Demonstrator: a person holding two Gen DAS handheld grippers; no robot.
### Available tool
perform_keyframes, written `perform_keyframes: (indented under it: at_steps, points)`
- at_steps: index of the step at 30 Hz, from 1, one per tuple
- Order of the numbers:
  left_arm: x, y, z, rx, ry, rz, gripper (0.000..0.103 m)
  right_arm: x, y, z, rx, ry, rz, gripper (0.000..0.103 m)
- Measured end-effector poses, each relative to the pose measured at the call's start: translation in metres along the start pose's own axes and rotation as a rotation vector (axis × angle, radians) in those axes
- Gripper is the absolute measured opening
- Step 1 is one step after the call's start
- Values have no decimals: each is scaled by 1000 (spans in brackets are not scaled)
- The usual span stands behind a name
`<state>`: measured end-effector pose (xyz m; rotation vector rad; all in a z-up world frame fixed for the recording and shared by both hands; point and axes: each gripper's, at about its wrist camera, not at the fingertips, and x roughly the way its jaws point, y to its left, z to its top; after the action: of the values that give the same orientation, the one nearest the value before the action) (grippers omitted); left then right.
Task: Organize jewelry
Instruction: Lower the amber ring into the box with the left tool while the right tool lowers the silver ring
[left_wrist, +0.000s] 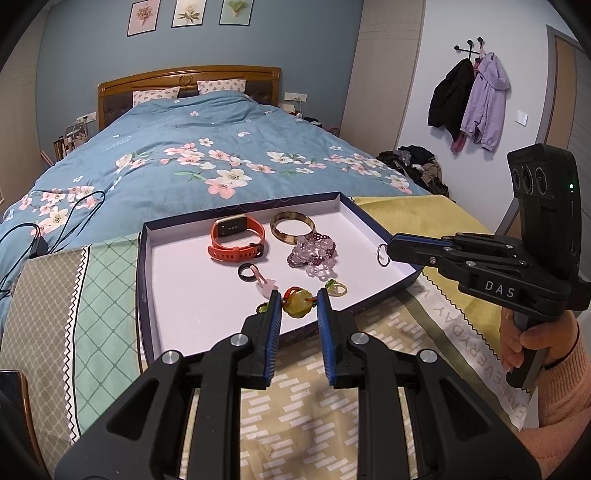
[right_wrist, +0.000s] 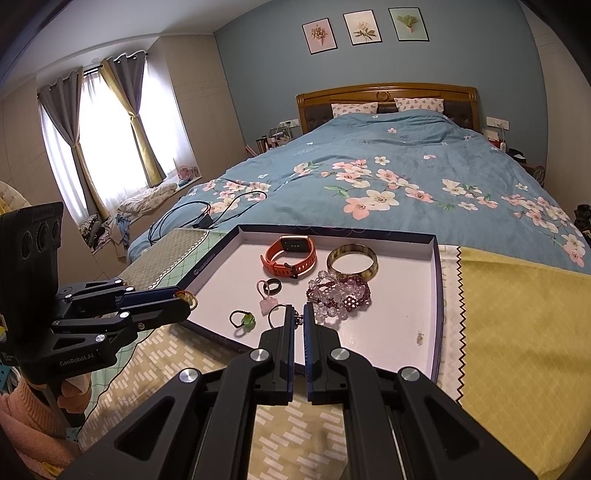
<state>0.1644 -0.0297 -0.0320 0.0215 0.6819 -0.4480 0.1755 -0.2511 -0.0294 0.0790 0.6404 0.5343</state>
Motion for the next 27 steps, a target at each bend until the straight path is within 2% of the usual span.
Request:
perform_keyframes:
  at_steps: [27]
  points:
    - [17,7,4,-12,20,22,20,12,-5,3,2,15,-1,3]
